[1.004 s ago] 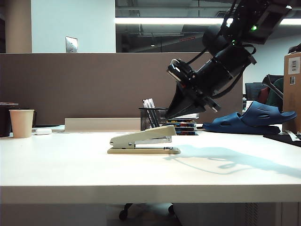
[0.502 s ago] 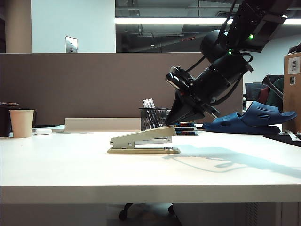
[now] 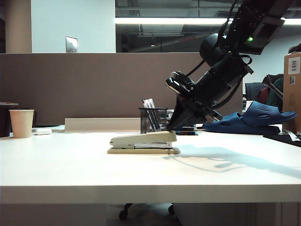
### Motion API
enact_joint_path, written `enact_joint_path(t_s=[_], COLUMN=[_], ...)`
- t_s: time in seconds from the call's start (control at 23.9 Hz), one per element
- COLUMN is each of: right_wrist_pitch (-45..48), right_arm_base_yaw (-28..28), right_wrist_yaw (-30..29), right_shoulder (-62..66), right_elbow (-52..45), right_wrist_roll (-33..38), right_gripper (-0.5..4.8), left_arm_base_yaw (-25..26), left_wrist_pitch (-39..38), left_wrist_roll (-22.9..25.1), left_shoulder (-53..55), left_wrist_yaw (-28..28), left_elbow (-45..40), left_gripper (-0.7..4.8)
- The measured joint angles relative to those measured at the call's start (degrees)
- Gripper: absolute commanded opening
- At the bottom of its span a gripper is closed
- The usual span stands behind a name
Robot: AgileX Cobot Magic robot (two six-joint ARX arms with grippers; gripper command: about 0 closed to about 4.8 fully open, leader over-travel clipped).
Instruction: Press the stapler down.
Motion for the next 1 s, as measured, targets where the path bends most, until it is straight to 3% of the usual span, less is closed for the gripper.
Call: enact_joint_path(t_s=[1.0], right_wrist_pitch=[-0.79], right_arm_base_yaw=[0.0], right_wrist_yaw=[-0.39], right_shoulder=[1.09], right_elbow=[0.68], right_wrist_roll=[0.0], right_gripper=[-0.09], left_arm_base_yaw=[0.0], left_wrist_pitch=[0.0], left_wrist_roll=[0.0], left_shoulder=[0.0], left_wrist_yaw=[0.0], left_elbow=[0.0], left_gripper=[-0.05])
